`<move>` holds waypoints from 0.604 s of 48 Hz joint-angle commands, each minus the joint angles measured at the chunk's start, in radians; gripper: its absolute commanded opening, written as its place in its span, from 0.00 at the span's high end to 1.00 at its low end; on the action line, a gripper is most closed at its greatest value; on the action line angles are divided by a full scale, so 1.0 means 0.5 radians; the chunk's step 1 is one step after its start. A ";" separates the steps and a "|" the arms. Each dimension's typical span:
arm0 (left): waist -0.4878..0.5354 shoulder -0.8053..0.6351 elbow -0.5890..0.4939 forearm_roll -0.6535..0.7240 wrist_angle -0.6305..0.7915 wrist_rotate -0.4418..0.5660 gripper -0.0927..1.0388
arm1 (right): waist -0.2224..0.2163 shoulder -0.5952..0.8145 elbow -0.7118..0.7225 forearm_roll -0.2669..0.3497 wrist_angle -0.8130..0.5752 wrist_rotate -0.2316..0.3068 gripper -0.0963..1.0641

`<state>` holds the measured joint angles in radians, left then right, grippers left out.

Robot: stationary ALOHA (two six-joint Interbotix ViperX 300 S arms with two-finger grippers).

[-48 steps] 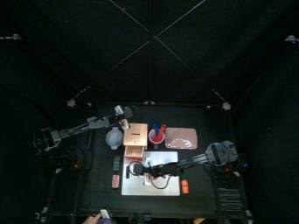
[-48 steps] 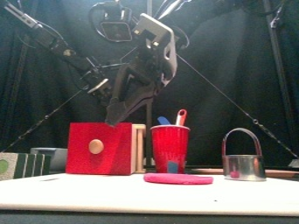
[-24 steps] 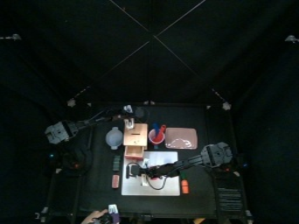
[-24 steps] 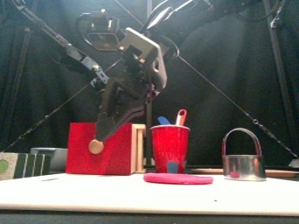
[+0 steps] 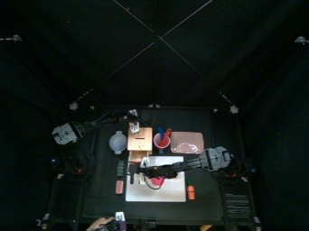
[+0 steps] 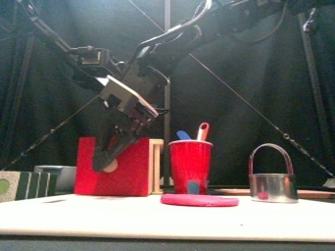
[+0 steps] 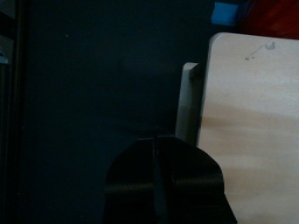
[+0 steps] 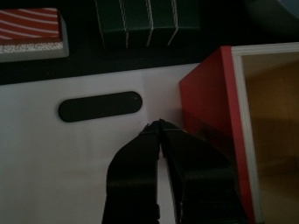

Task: Get the cutter from the drawer then cut the dough then place the extra dough in the bowl
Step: Shut the drawer

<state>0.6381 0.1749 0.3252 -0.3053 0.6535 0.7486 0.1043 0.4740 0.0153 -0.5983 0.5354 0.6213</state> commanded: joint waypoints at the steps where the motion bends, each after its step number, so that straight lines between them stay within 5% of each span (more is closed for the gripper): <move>1: -0.006 -0.012 -0.046 0.003 0.003 0.006 0.61 | -0.046 -0.055 -0.049 -0.043 0.046 0.003 0.76; 29: -0.006 0.021 -0.040 0.046 -0.009 -0.003 0.61 | -0.245 -0.049 -0.101 -0.291 0.037 0.000 0.77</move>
<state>0.6381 0.1979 0.3252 -0.2823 0.6519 0.7486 -0.0077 0.4740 -0.0123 -0.7378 0.5599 0.6213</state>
